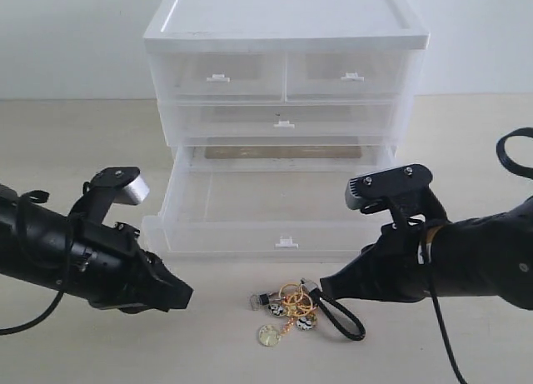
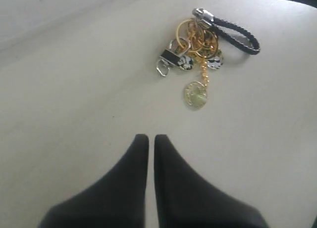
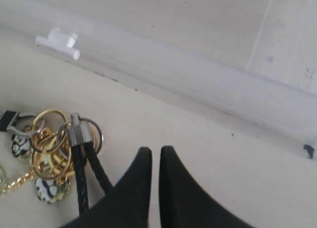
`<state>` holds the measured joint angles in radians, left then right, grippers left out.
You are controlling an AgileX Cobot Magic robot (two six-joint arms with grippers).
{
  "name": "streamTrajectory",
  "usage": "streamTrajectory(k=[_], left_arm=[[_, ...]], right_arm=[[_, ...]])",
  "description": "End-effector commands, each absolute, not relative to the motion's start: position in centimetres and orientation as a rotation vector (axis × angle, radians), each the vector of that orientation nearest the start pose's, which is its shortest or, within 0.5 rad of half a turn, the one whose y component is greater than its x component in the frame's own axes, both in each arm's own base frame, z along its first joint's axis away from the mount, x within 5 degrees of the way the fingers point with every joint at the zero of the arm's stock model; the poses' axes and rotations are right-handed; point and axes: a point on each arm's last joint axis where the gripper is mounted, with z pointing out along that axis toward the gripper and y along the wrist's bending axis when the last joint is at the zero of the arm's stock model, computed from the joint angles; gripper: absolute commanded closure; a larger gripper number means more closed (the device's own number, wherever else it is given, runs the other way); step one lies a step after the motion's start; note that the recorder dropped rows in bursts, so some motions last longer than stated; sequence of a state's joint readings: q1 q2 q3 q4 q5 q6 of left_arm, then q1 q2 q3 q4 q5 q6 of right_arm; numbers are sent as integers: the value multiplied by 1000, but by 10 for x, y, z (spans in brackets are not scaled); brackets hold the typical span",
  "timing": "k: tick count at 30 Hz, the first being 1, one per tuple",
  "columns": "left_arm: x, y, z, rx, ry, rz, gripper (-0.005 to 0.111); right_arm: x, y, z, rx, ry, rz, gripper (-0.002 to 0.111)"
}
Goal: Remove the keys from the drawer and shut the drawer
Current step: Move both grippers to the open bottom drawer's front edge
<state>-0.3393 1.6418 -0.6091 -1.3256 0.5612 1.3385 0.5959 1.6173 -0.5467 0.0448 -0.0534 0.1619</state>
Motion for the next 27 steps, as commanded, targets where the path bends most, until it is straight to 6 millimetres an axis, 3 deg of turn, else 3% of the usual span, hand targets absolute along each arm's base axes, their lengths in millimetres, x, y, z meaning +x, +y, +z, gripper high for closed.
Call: streamTrajectory(k=[1, 17, 27], left_arm=[[242, -135, 137, 670, 2543, -737, 103], [291, -145, 121, 646, 2530, -606, 103], [310, -147, 127, 622, 2481, -543, 103]], right_arm=[[230, 153, 133, -464, 2432, 345, 108], [255, 170, 139, -455, 2400, 358, 108], [266, 177, 135, -461, 2377, 362, 108]])
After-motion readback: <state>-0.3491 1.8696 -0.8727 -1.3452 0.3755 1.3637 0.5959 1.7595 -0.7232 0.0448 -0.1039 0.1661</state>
